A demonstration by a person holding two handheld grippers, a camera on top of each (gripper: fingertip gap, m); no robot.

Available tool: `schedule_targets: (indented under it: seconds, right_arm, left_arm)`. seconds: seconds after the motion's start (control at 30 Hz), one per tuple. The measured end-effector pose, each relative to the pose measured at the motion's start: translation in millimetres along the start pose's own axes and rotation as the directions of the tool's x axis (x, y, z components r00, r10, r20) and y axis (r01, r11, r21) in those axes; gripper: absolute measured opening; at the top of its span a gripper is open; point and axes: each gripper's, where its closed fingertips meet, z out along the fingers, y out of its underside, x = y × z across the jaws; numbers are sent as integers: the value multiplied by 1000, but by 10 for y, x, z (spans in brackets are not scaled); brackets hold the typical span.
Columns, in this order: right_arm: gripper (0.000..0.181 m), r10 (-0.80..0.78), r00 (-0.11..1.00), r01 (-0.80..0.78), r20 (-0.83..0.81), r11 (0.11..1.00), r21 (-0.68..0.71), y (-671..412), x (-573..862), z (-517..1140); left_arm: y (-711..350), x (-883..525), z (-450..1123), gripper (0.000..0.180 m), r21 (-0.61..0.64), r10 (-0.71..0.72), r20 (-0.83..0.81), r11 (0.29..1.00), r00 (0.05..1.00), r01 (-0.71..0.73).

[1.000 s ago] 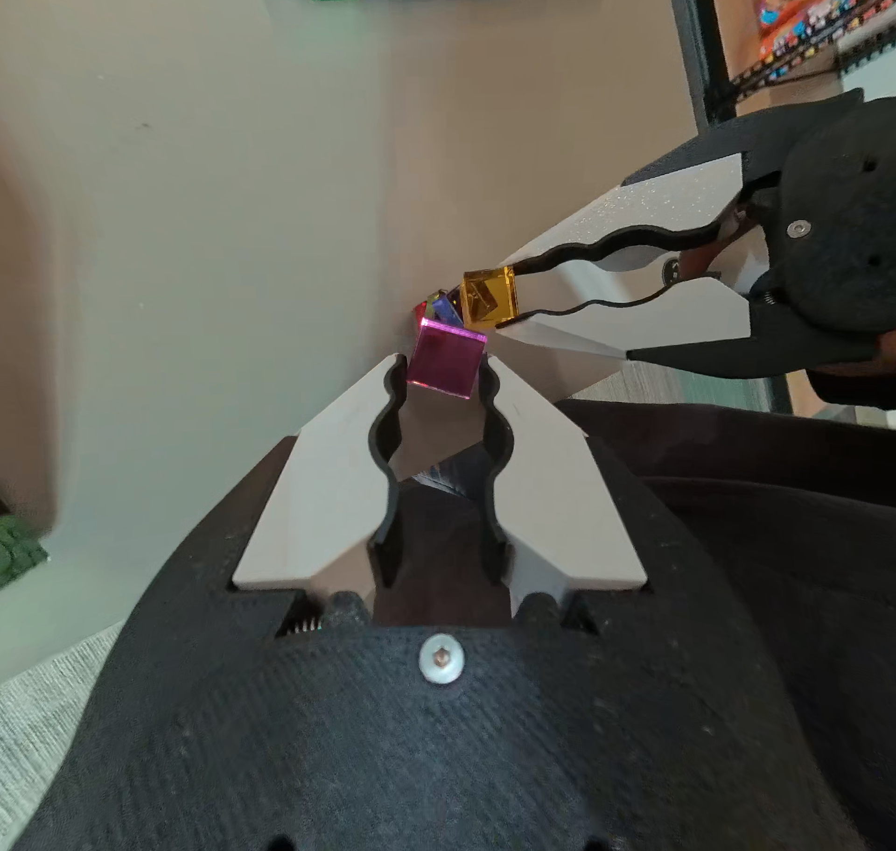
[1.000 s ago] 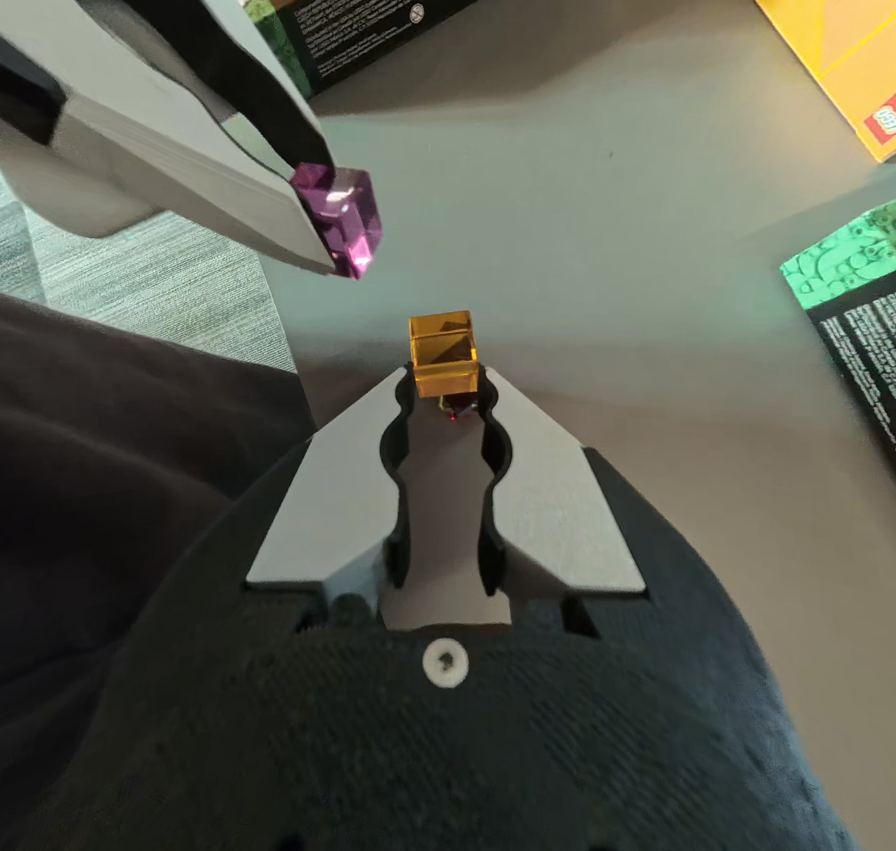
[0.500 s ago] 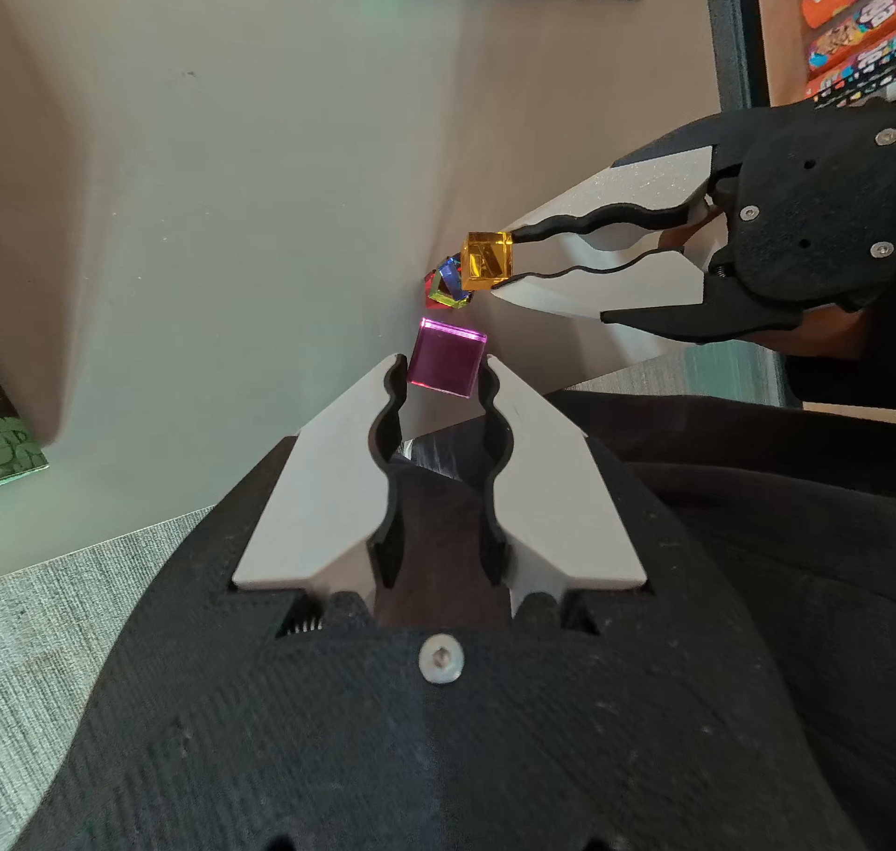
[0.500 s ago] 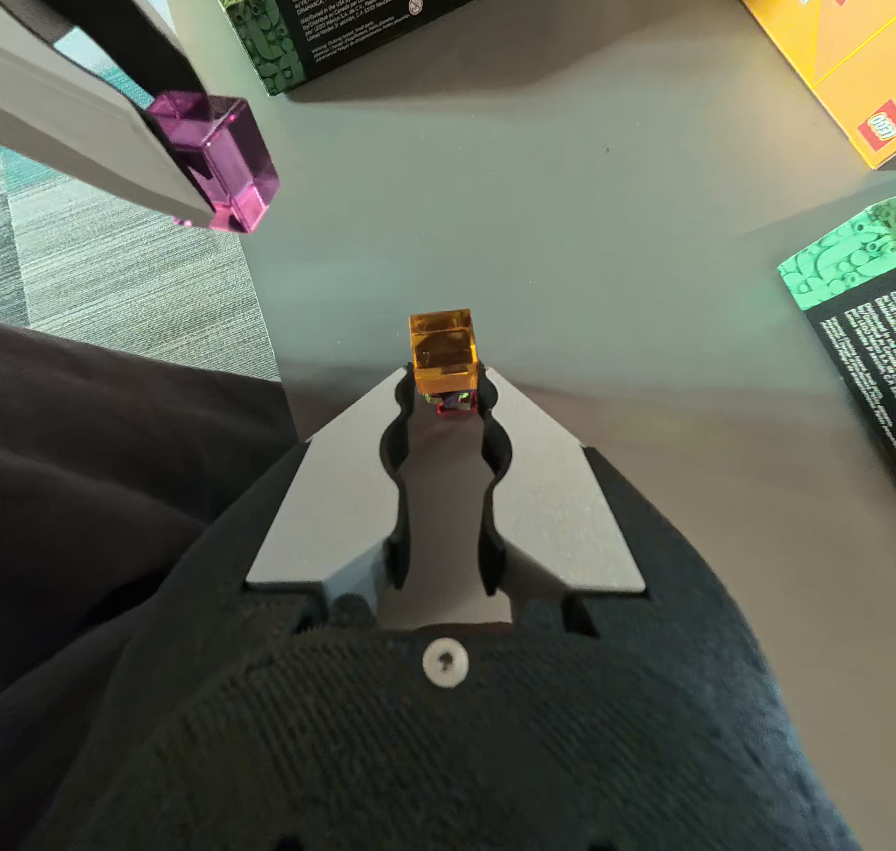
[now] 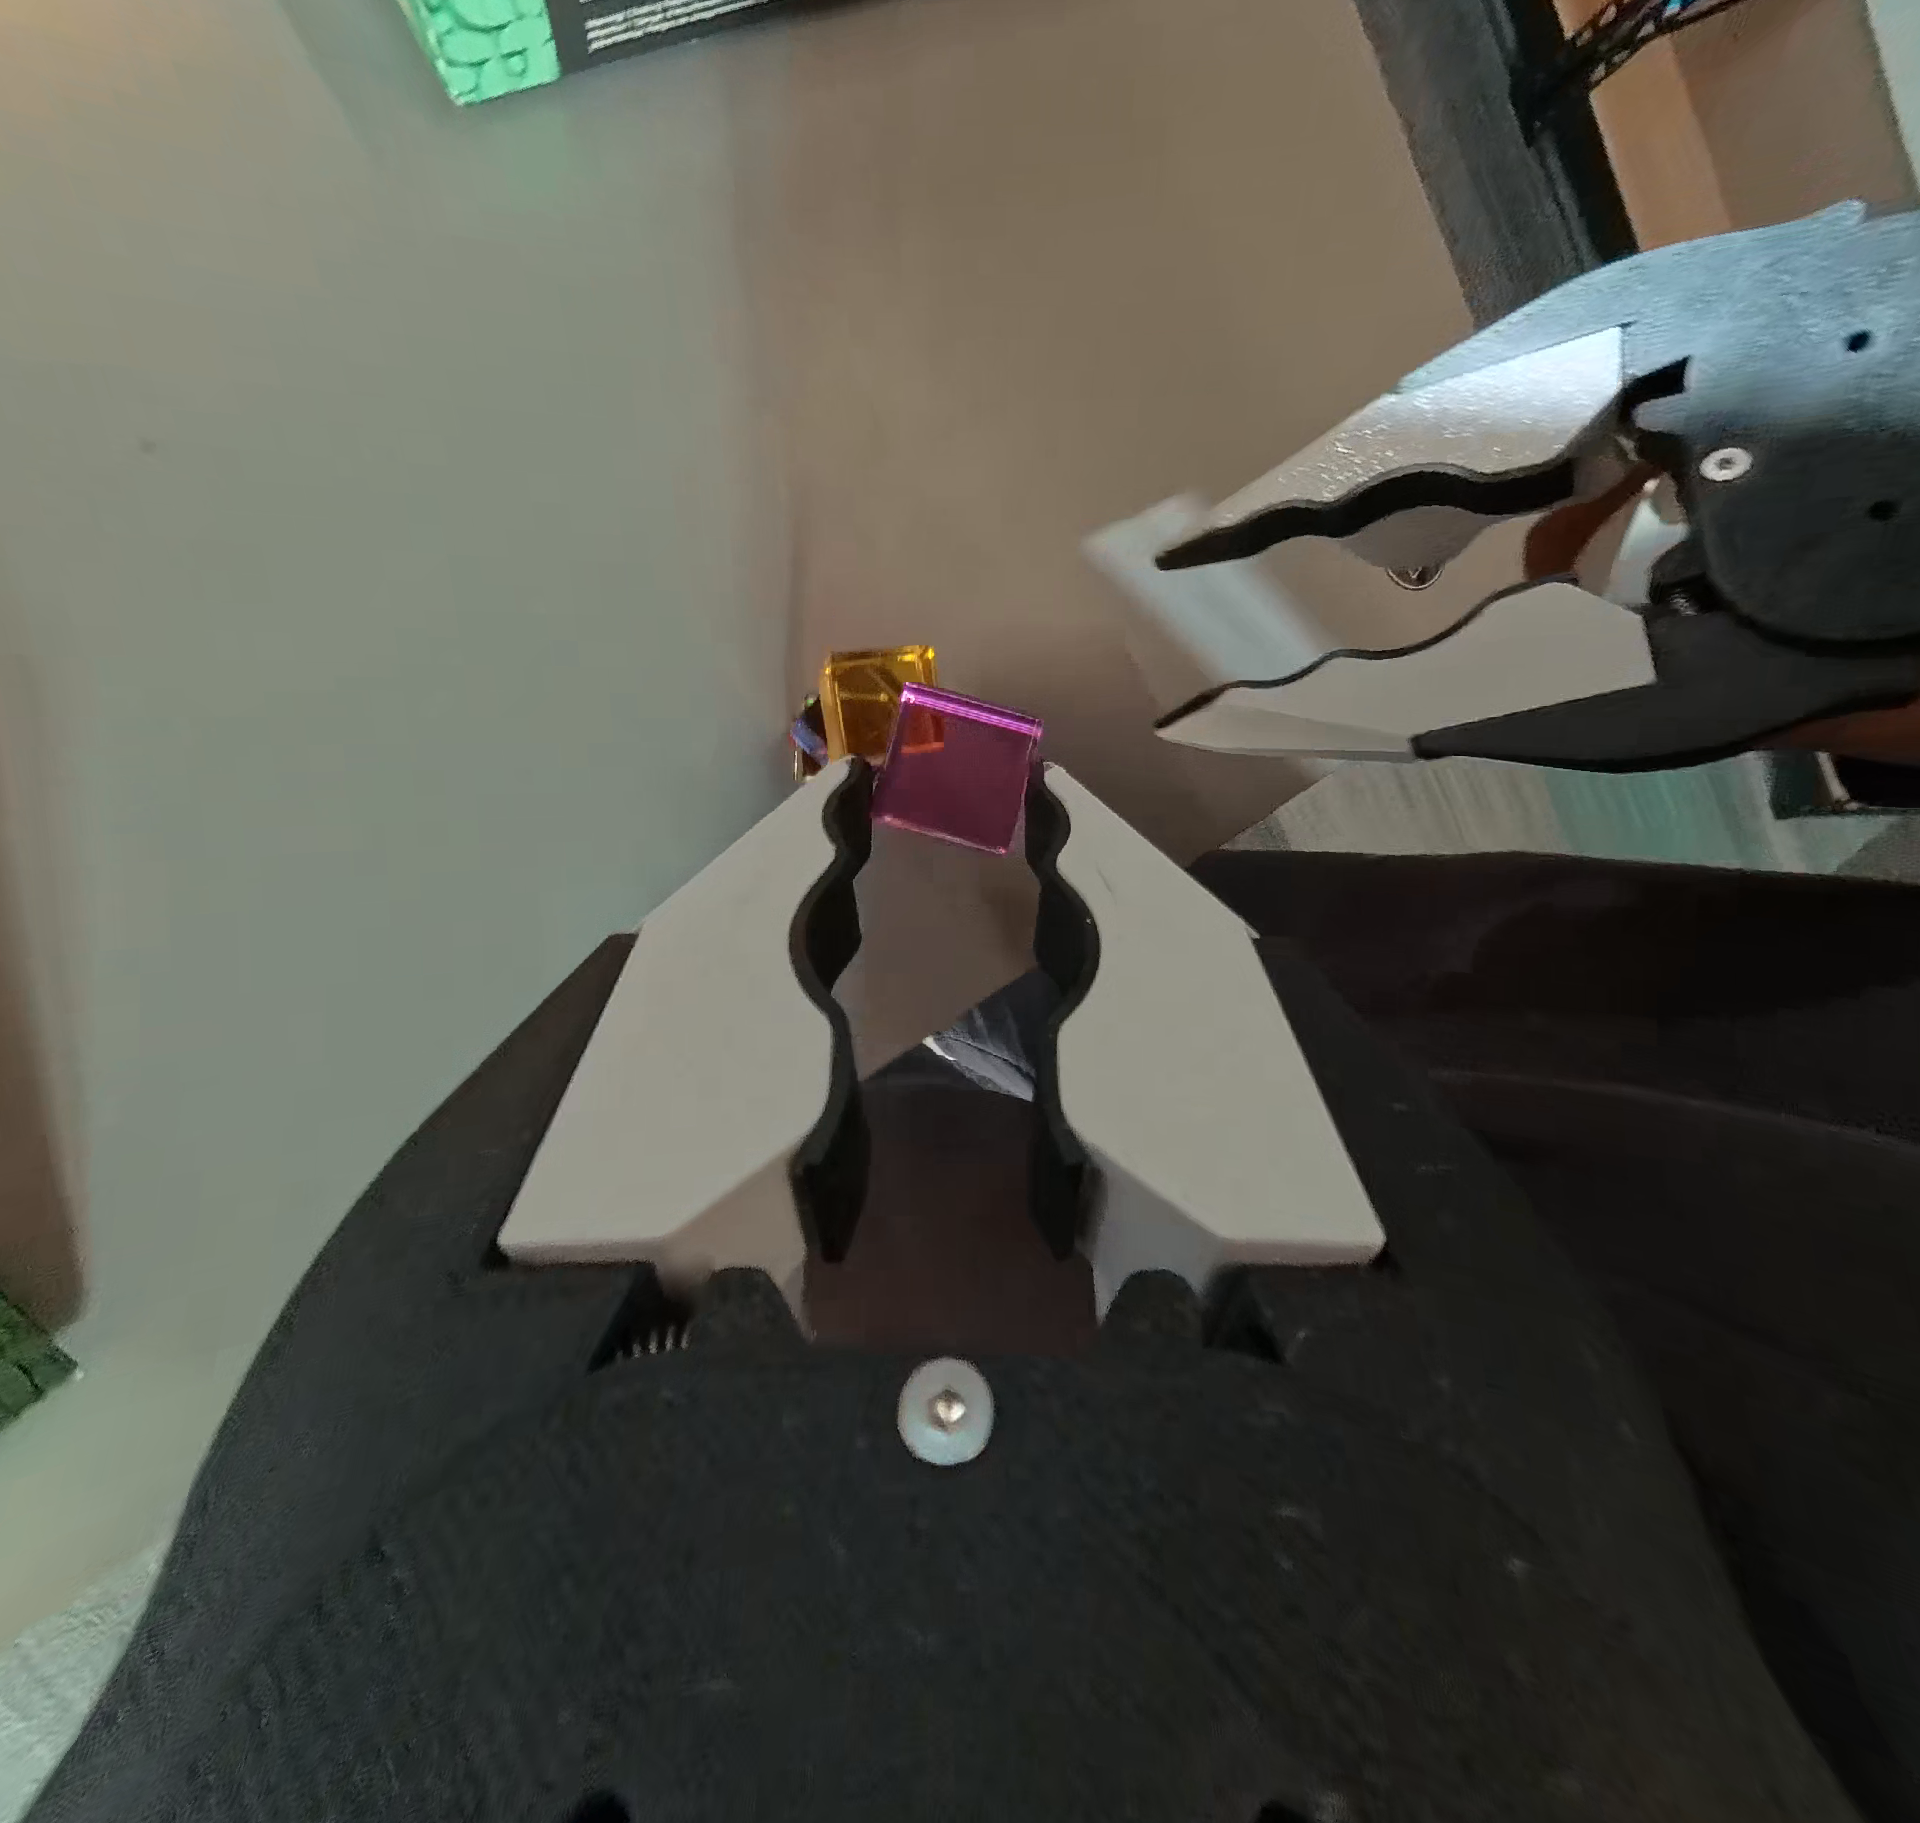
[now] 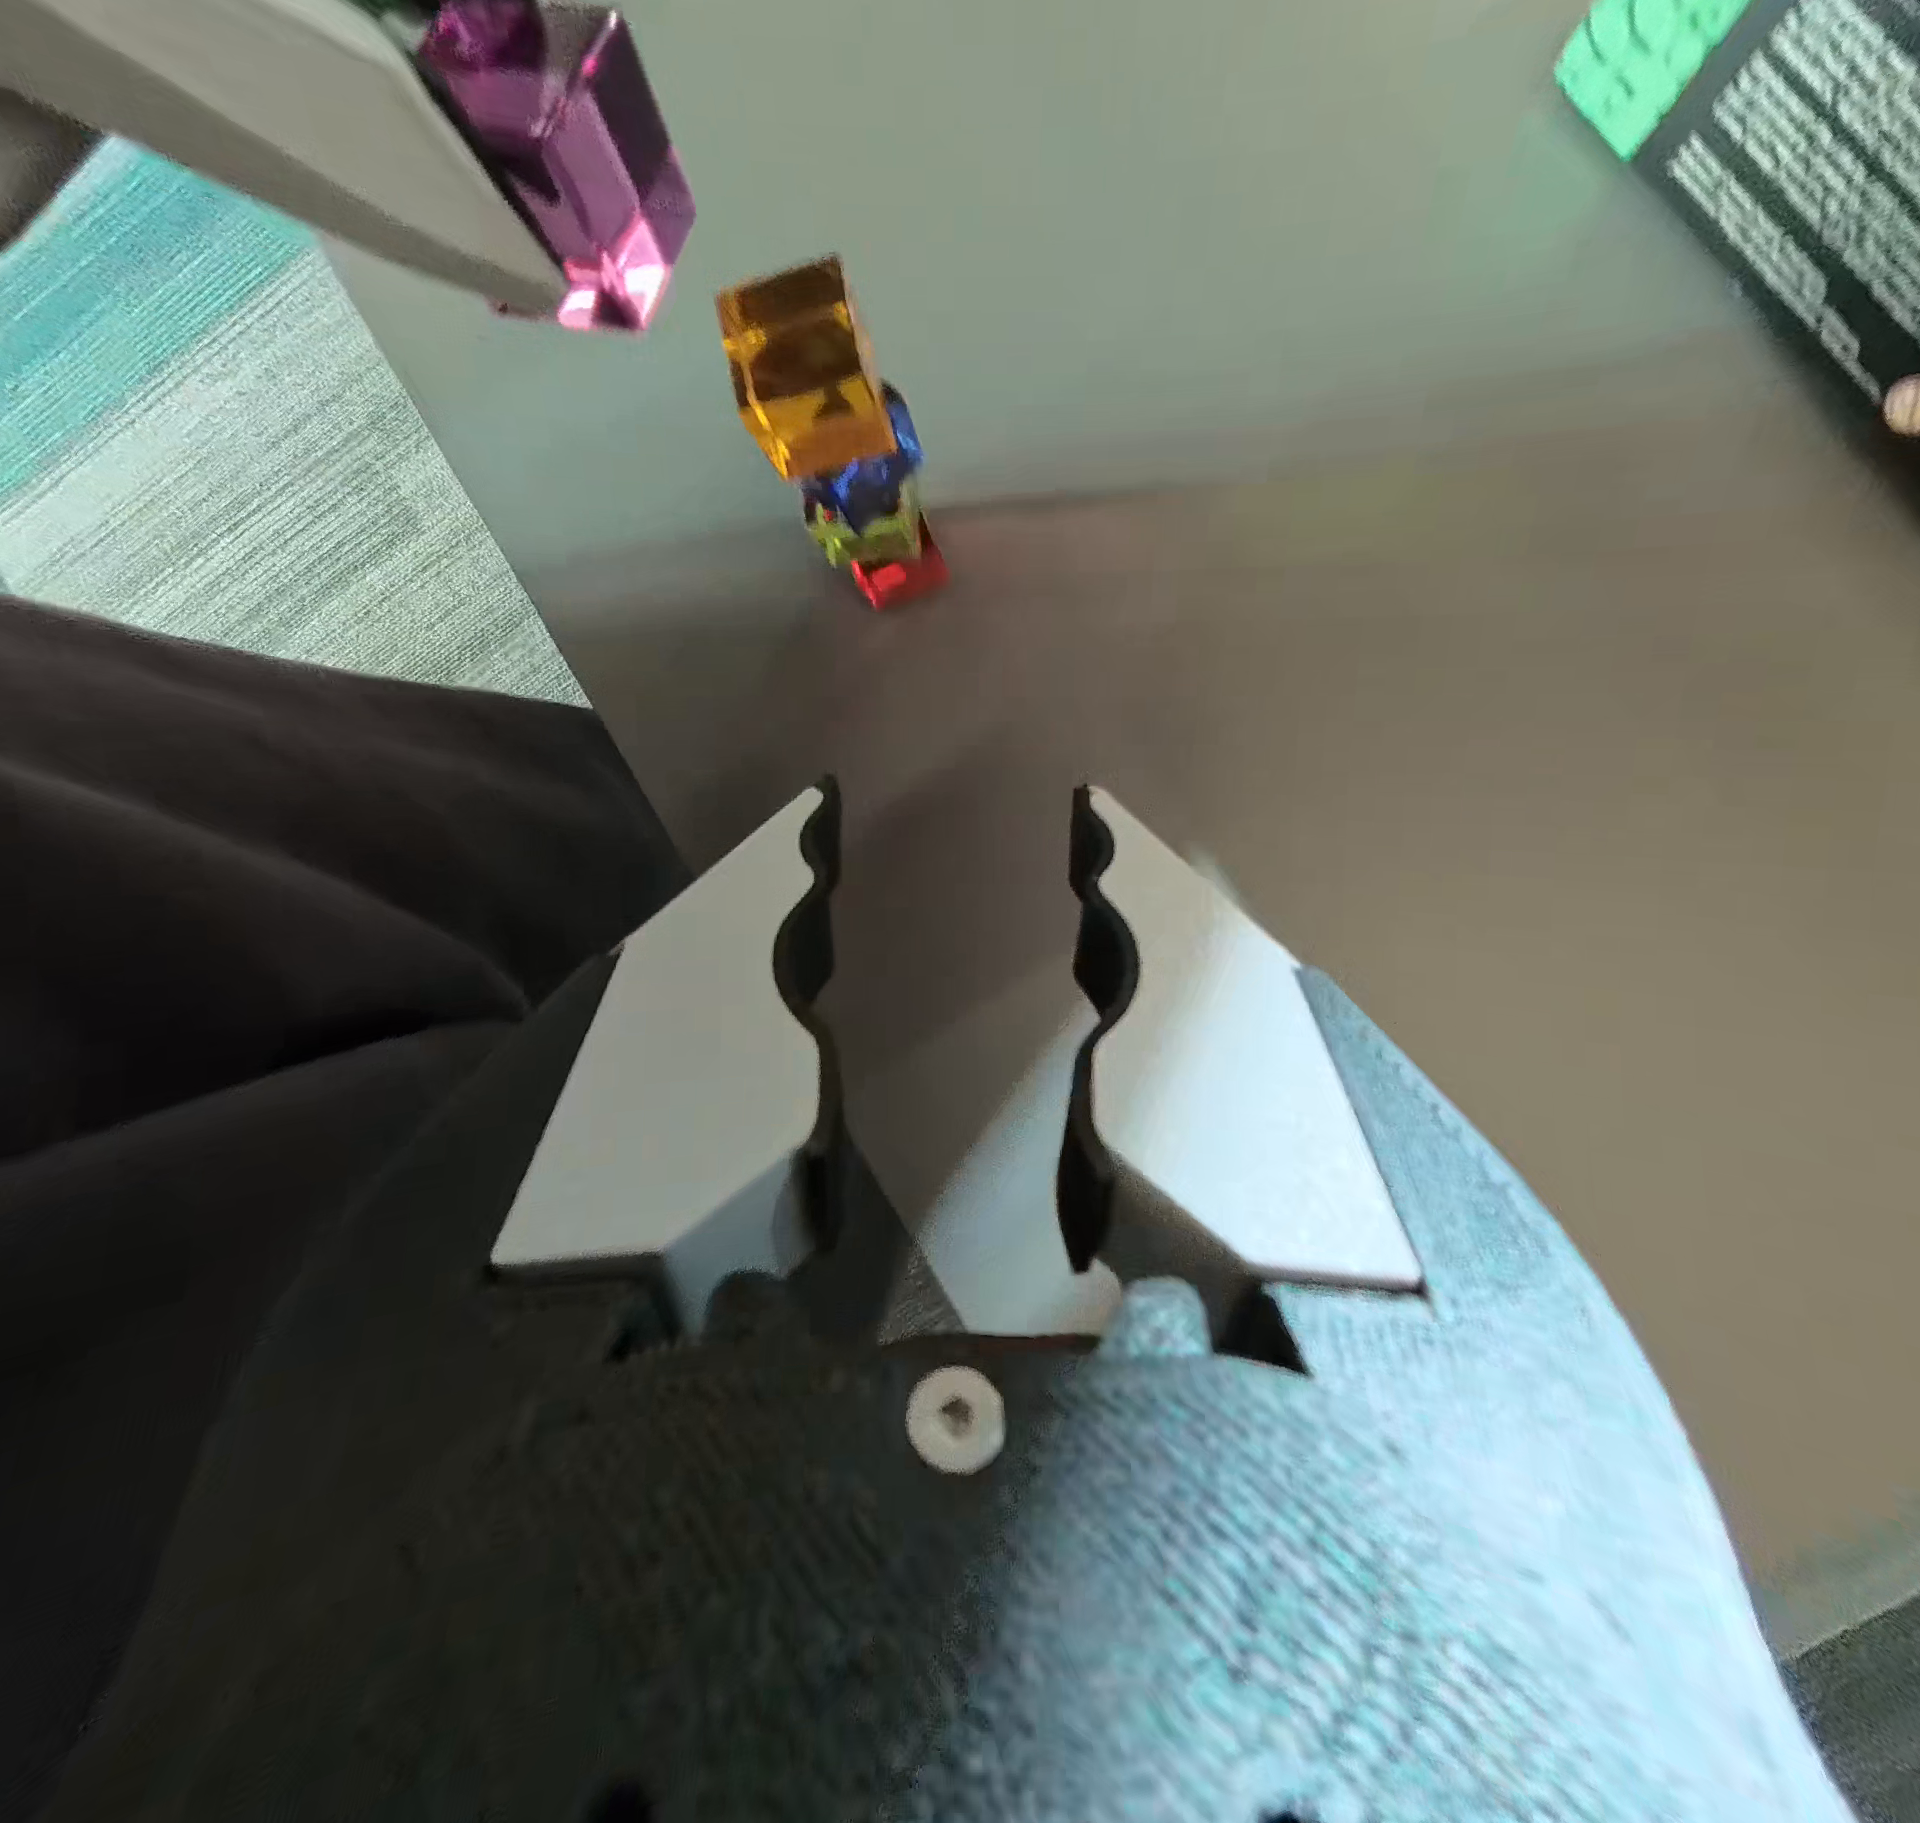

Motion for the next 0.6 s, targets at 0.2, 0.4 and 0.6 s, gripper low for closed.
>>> schedule_targets:
  seconds: [0.2, 0.4, 0.6]
  right_arm:
    - [41, 92, 995, -93, -42, 996, -14, 234, 57, -229]
    - [41, 119, 991, -121, -57, 993, -18, 294, 40, -324]
    - [41, 96, 994, -97, -50, 995, -14, 214, 39, -330]
  left_arm:
    - [-68, -2, 166, 28, -9, 31, -3, 999, 1000, -31]
    - [-79, -99, 291, 28, -15, 38, 10, 999, 999, -38]
    - [-47, -114, 292, 28, -26, 54, 6, 998, 999, -54]
